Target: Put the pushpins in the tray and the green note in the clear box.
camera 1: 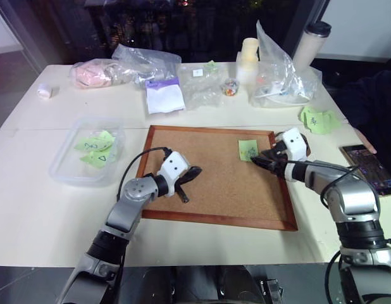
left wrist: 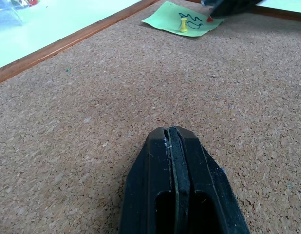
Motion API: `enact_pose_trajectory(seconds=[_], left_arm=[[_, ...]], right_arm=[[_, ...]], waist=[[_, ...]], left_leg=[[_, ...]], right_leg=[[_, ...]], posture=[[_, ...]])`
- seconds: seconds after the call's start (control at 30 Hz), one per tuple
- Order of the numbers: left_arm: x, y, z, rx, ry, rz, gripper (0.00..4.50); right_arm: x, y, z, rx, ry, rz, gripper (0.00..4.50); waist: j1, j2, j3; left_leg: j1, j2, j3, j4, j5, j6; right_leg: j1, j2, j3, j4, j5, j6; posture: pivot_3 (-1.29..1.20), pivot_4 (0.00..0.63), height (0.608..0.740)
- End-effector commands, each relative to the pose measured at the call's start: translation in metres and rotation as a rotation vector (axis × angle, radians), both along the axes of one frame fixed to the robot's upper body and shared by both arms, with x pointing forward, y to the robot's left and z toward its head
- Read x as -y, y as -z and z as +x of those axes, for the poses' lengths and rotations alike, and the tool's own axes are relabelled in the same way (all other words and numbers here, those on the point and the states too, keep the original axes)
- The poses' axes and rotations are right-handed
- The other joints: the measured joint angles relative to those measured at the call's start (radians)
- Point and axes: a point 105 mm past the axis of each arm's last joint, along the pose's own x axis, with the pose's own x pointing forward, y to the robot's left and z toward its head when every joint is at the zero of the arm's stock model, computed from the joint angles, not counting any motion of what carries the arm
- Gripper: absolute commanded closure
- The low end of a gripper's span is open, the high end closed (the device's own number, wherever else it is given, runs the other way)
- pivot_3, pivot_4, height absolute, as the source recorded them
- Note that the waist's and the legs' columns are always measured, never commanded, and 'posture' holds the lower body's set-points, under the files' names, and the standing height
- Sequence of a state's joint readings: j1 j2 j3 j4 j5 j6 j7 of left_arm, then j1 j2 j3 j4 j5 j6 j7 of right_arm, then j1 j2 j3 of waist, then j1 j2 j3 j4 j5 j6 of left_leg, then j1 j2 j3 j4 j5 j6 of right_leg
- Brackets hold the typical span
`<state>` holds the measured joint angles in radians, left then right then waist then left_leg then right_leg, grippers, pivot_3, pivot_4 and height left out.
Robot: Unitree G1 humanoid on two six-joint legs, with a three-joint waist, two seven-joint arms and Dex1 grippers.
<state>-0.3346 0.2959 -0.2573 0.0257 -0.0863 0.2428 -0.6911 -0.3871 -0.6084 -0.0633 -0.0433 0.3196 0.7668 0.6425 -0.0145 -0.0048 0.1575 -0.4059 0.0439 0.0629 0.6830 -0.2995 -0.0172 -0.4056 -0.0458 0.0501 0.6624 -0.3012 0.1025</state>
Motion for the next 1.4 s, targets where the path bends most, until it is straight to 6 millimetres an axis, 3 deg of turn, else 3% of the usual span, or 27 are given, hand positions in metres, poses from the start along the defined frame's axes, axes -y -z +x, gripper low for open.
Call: enact_pose_trajectory(seconds=[0.03,0.13,0.4,1.03,1.13,1.2,1.23,1.4], left_arm=[[-0.001,0.026,-0.010,-0.089,0.023,0.053,4.50],[-0.002,0.026,-0.010,-0.090,0.022,0.054,4.50],[-0.003,0.027,-0.011,-0.095,0.020,0.056,4.50],[-0.003,0.028,-0.012,-0.093,0.017,0.058,4.50],[-0.004,0.028,-0.012,-0.093,0.016,0.058,4.50],[-0.004,0.029,-0.012,-0.095,0.014,0.059,4.50],[-0.004,0.029,-0.013,-0.096,0.014,0.058,4.50],[-0.004,0.032,-0.013,-0.106,0.011,0.060,4.50]], right_arm=[[0.000,-0.005,0.001,0.037,-0.003,0.001,2.31],[0.000,-0.006,0.002,0.041,-0.002,-0.008,2.31],[-0.011,-0.029,0.006,0.103,-0.038,0.001,2.31],[0.000,-0.006,0.007,0.052,-0.012,-0.015,2.31],[0.000,-0.005,0.006,0.053,-0.017,-0.021,3.20],[-0.001,-0.007,0.006,0.058,-0.018,-0.022,4.21],[-0.001,-0.009,0.006,0.062,-0.020,-0.021,4.45],[-0.003,-0.018,0.008,0.083,-0.024,-0.027,4.45]], waist=[[0.000,0.000,0.000],[0.000,0.000,0.000],[-0.001,0.000,0.000],[-0.001,0.000,0.000],[-0.001,0.000,0.000],[-0.002,0.000,0.000],[-0.002,0.000,0.000],[-0.002,0.000,0.000]], left_leg=[[0.000,0.000,0.000,0.000,0.000,0.000],[0.000,0.000,0.000,0.000,0.000,0.000],[0.000,0.000,0.000,0.000,0.000,0.000],[0.000,0.000,0.000,0.000,0.000,0.000],[0.000,0.000,0.000,0.000,0.000,0.000],[0.000,0.000,0.000,0.000,0.000,0.000],[0.000,0.000,0.000,0.000,0.000,0.000],[0.000,0.000,0.000,0.000,0.000,0.000]], right_leg=[[0.000,0.000,0.000,0.000,0.000,0.000],[0.000,0.000,0.000,0.000,0.000,0.000],[0.000,0.000,0.000,0.000,0.000,0.000],[0.000,0.000,0.000,0.000,0.000,0.000],[0.000,0.000,0.000,0.000,0.000,0.000],[0.000,0.000,0.000,0.000,0.000,0.000],[0.000,0.000,0.000,0.000,0.000,0.000],[0.000,0.000,0.000,0.000,0.000,0.000]], posture=[[0.00,0.150,0.740],[0.00,0.150,0.740],[0.00,0.150,0.740],[0.00,0.150,0.740],[0.00,0.150,0.740],[0.00,0.150,0.740],[0.00,0.150,0.740],[0.00,0.150,0.740]])
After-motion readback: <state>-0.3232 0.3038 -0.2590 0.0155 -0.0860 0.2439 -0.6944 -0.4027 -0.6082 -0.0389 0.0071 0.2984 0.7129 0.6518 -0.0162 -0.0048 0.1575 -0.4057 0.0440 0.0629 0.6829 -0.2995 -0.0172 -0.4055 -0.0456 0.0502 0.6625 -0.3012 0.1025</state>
